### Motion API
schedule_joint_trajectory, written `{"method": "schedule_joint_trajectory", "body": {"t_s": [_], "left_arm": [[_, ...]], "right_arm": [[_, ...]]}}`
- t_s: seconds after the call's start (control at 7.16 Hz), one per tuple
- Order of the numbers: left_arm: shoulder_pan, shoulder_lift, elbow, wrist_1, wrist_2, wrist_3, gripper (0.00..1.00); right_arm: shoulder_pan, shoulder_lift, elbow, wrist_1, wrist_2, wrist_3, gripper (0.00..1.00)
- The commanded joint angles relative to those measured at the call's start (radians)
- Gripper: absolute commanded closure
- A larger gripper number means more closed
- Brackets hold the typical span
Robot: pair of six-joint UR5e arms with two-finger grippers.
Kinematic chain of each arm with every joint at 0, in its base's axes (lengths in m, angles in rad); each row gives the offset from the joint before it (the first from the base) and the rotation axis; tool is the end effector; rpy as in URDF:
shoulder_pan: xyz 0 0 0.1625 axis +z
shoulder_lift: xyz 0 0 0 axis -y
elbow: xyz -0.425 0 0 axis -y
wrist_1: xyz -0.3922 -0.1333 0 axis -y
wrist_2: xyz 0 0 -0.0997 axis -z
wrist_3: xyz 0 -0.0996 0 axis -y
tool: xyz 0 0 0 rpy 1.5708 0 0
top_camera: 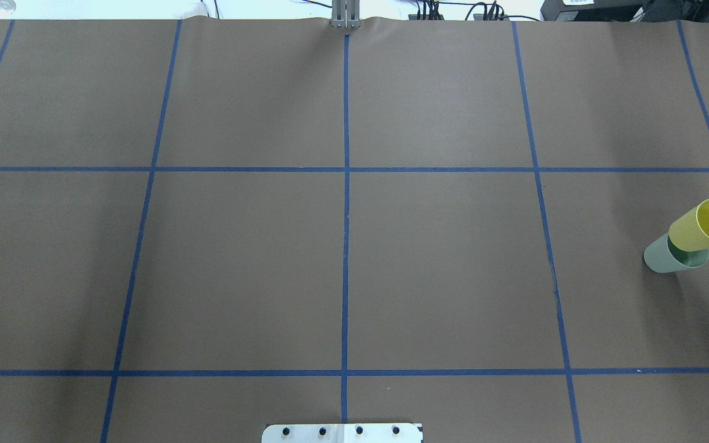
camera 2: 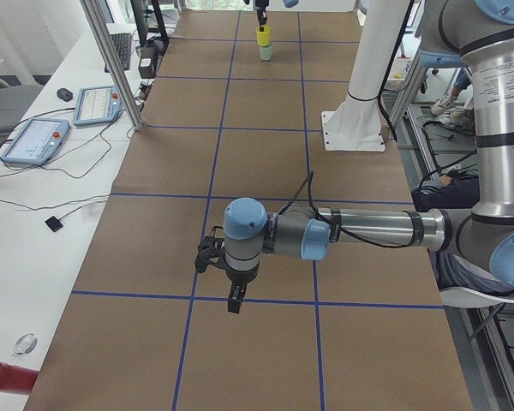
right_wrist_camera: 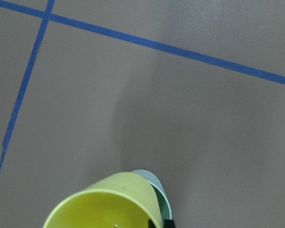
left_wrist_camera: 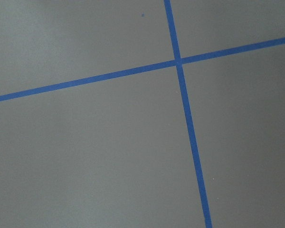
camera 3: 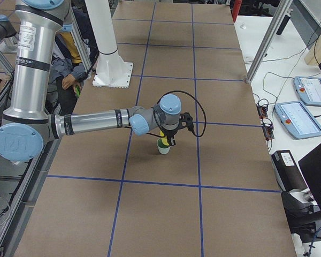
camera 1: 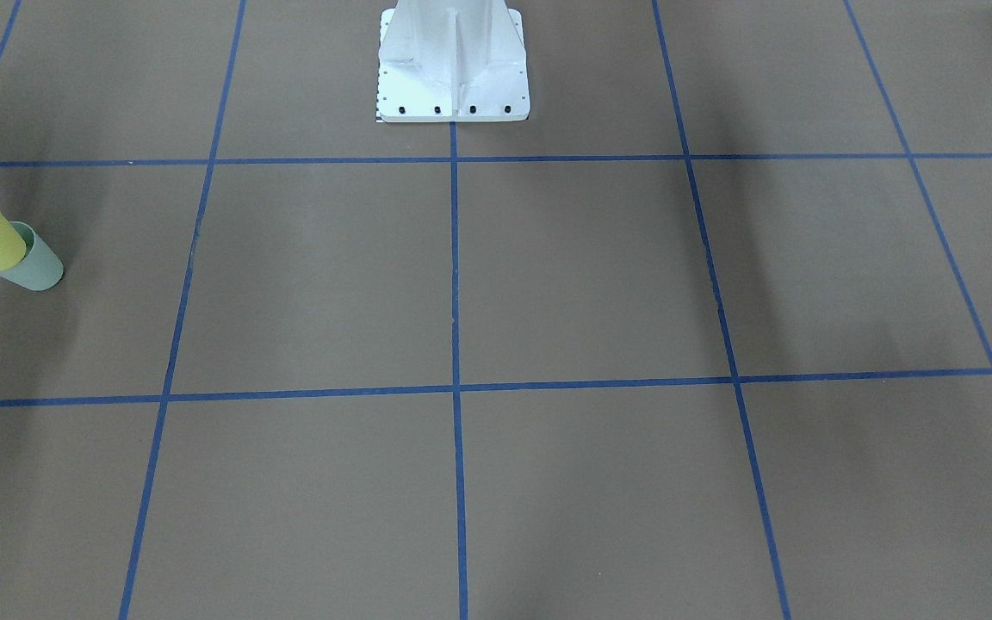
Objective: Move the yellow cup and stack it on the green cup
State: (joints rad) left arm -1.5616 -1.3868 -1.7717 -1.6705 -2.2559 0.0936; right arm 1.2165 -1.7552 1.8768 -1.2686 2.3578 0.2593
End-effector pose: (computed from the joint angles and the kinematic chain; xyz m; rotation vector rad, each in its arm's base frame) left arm -0.0664 -0.4230 0.6387 0.1409 0.6795 0.1386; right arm -0.0907 -0.4262 0.5558 0.1490 -0.8615 -0.2556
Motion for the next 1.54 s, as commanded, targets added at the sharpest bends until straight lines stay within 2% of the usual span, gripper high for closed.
{"method": "schedule_joint_trajectory", "body": {"t_s": [0.0, 0.42, 0.56, 0.7, 0.98, 1.26, 1.4], "left_arm": [[0.0, 0.0, 0.0, 0.0, -0.001, 0.002, 0.0], [0.0, 0.002, 0.0, 0.0, -0.001, 0.002, 0.0], [0.0, 0.002, 0.0, 0.0, -0.001, 0.002, 0.0], [0.0, 0.002, 0.0, 0.0, -0.001, 0.002, 0.0], [0.0, 0.014, 0.0, 0.0, 0.001, 0.0, 0.0], [0.0, 0.023, 0.002, -0.006, 0.003, 0.006, 0.0], [0.0, 0.023, 0.002, -0.005, 0.006, 0.005, 0.0]], "right_arm": [[0.0, 0.0, -0.001, 0.0, 0.0, 0.0, 0.74], [0.001, -0.001, 0.002, 0.002, 0.001, 0.0, 0.71], [0.001, -0.001, 0.002, 0.002, 0.001, -0.002, 0.64], [0.001, 0.0, 0.008, 0.003, 0.001, -0.005, 0.03], [0.006, 0.005, 0.007, 0.002, 0.003, -0.015, 0.0], [0.105, 0.02, -0.001, -0.021, 0.003, -0.038, 0.01], [0.151, 0.022, -0.001, -0.079, 0.003, -0.093, 0.01]]}}
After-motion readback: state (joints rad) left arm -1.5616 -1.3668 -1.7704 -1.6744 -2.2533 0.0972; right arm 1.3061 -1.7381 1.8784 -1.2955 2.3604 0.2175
